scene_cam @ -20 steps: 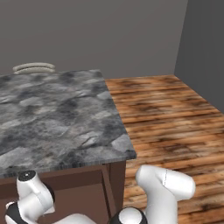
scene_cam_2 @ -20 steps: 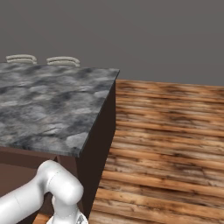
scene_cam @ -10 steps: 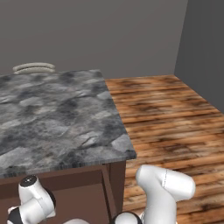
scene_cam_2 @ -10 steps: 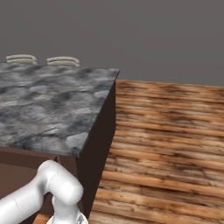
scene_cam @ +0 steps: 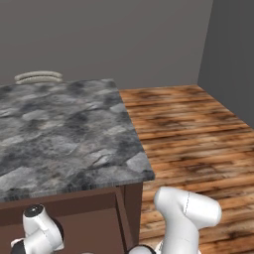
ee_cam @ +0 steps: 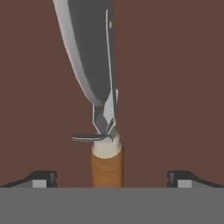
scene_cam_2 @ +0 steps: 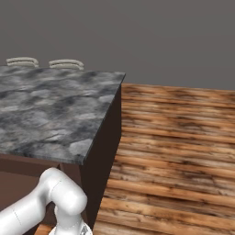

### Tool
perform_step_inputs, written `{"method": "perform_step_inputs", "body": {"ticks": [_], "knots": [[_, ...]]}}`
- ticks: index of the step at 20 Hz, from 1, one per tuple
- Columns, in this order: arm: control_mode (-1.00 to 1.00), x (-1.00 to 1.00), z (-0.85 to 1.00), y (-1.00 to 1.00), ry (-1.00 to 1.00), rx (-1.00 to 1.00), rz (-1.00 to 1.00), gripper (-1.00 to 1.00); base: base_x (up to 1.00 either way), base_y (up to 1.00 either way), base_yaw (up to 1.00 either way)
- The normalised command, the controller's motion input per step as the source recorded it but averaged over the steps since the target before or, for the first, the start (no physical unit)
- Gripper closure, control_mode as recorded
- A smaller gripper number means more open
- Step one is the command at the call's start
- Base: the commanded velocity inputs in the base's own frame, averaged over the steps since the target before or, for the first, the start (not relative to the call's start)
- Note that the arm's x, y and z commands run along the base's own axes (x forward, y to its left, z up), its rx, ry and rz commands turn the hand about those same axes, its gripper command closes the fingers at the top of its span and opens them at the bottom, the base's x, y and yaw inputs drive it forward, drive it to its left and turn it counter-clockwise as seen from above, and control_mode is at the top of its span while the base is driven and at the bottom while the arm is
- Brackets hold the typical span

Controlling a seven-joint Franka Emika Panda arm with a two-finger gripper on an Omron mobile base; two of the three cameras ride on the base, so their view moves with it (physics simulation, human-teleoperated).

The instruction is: Take the pizza cutter from the drawer on the left and place it on the dining counter for cutting.

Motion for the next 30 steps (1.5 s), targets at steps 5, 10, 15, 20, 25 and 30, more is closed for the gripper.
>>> {"method": "perform_step_inputs", "body": {"ticks": [5, 10, 15, 20, 25, 30], "knots": [[-1.0, 0.0, -0.2, 0.02, 0.0, 0.0, 0.01, -1.0, 0.0, 0.0, 0.0], [-1.0, 0.0, -0.11, 0.01, 0.0, 0.0, 0.01, -1.0, 0.0, 0.0, 0.0], [-1.0, 0.0, 0.0, 0.0, 0.0, 0.0, 0.0, -1.0, 0.0, 0.0, 0.0], [-1.0, 0.0, 0.0, 0.0, 0.0, 0.0, 0.0, 1.0, 0.0, 0.0, 0.0], [-1.0, 0.0, 0.0, 0.0, 0.0, 0.0, 0.0, 1.0, 0.0, 0.0, 0.0], [-1.0, 0.0, 0.0, 0.0, 0.0, 0.0, 0.0, 1.0, 0.0, 0.0, 0.0]]}}
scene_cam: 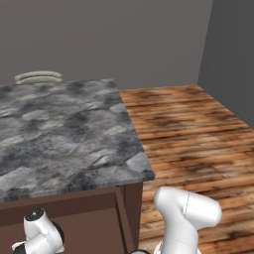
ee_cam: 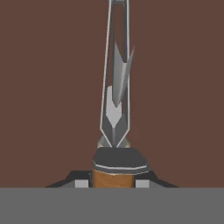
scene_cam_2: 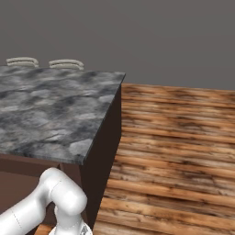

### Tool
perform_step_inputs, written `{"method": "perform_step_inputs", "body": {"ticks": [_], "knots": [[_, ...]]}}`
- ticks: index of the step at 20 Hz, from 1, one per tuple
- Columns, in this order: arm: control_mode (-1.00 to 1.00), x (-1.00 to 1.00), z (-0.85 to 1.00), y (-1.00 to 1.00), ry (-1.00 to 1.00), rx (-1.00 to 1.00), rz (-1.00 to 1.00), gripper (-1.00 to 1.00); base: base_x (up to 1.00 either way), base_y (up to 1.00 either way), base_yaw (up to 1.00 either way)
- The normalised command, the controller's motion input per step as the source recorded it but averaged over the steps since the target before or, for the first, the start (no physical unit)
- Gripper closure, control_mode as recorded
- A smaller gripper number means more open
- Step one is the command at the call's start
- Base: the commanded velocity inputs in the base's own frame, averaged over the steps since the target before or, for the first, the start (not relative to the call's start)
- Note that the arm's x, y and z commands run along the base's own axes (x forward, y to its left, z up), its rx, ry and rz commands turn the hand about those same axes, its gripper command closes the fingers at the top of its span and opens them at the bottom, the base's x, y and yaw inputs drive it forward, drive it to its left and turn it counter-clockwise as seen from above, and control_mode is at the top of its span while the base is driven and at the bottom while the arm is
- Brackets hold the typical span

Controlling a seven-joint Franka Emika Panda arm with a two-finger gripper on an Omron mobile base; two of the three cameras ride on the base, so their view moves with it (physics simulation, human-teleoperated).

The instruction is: Take the pizza cutter from the drawer on the left and place it on the dining counter for cutting.

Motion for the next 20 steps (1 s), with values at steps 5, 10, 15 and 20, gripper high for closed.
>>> {"method": "perform_step_inputs", "body": {"ticks": [5, 10, 15, 20], "knots": [[-1.0, 0.0, 0.0, 0.0, -0.01, 0.0, 0.0, 1.0, 0.0, 0.0, 0.0], [-1.0, -0.05, 0.58, 0.0, -0.07, 0.0, 0.0, 1.0, 0.0, 0.0, 0.0], [-1.0, -0.25, 0.9, 0.0, -0.01, 0.0, 0.0, 1.0, 0.0, 0.0, 0.0], [-1.0, -0.24, 0.99, -0.05, 0.0, 0.0, 0.0, 1.0, 0.0, 0.0, 0.0]]}}
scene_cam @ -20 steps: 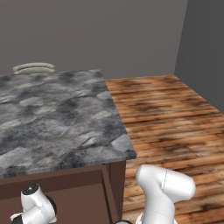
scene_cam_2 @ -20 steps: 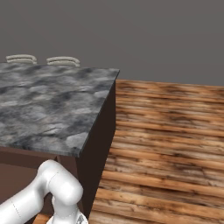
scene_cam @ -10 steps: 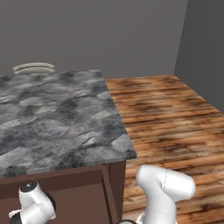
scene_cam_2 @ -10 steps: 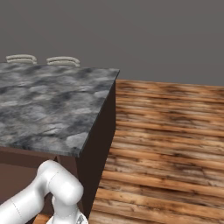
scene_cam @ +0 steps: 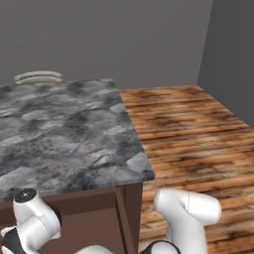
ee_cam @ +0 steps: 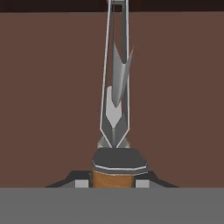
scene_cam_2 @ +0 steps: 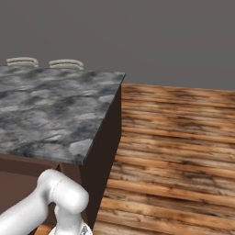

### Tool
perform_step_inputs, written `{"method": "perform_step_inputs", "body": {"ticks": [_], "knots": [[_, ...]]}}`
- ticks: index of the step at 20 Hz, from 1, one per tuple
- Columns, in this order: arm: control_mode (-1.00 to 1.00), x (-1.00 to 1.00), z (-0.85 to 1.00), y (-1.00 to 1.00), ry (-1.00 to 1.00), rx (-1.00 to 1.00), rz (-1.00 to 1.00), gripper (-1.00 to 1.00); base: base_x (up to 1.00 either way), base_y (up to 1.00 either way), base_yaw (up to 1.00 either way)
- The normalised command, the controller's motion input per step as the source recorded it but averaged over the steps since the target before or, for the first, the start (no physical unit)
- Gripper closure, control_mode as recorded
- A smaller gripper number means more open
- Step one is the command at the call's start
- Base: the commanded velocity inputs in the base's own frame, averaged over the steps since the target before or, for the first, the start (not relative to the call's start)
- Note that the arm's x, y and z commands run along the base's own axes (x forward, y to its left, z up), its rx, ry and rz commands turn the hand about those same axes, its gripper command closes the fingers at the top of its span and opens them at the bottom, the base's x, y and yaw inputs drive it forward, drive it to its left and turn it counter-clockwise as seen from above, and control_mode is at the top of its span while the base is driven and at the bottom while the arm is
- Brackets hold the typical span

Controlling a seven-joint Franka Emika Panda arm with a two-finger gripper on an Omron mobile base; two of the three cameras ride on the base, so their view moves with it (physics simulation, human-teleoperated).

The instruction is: Take the pizza cutter from the drawer on the left and place it on the dining counter for cutting.

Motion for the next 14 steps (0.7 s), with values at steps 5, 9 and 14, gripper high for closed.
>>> {"method": "perform_step_inputs", "body": {"ticks": [5, 9, 14], "knots": [[-1.0, -0.15, 0.98, -0.3, 0.0, 0.0, 0.0, 1.0, 0.0, 0.0, 0.0], [-1.0, -0.1, 0.83, -0.65, 0.0, 0.0, 0.0, 1.0, 0.0, 0.0, 0.0], [-1.0, -0.08, 0.82, -0.85, 0.0, 0.0, 0.0, 1.0, 0.0, 0.0, 0.0]]}}
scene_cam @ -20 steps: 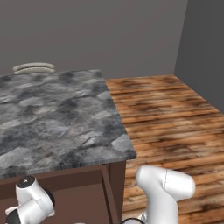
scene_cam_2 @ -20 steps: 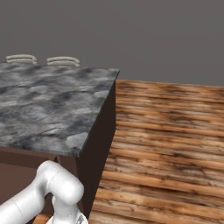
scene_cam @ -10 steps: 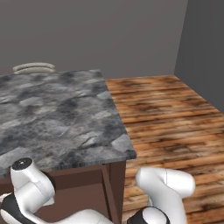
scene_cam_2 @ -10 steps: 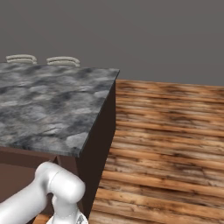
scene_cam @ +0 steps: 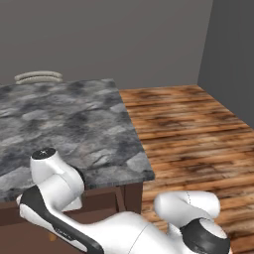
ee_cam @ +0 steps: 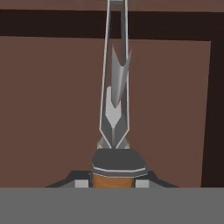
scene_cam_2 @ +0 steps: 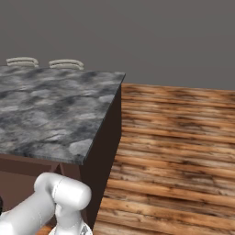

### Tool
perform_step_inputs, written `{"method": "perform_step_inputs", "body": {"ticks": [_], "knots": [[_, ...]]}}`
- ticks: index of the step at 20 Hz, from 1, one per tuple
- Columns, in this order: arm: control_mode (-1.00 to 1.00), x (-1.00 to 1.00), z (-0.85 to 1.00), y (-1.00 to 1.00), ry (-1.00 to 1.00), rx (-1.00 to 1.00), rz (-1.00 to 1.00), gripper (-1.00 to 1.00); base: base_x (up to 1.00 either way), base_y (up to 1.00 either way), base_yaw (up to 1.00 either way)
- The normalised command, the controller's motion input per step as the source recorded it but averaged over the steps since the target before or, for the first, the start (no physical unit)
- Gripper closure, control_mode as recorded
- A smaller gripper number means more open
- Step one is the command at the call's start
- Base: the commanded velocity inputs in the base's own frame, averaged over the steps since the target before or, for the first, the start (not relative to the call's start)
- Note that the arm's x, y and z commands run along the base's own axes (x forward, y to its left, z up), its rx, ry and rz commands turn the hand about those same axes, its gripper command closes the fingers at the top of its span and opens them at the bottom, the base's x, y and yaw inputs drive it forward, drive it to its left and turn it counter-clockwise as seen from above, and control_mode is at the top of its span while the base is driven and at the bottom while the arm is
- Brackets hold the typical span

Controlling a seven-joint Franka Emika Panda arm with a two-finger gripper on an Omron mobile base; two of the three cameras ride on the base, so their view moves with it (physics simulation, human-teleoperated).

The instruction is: Take the pizza cutter from the drawer on the left and place it on the dining counter for cutting.

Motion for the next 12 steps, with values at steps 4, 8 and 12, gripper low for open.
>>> {"method": "perform_step_inputs", "body": {"ticks": [4, 8, 12], "knots": [[-1.0, 0.0, 0.71, -0.95, 0.0, 0.0, 0.0, 1.0, 0.0, 0.0, 0.0], [-1.0, 0.0, 0.66, -0.97, 0.0, 0.0, 0.0, 1.0, 0.0, 0.0, 0.0], [-1.0, 0.01, 0.54, -0.86, 0.0, 0.0, -0.01, 1.0, 0.0, 0.0, 0.0]]}}
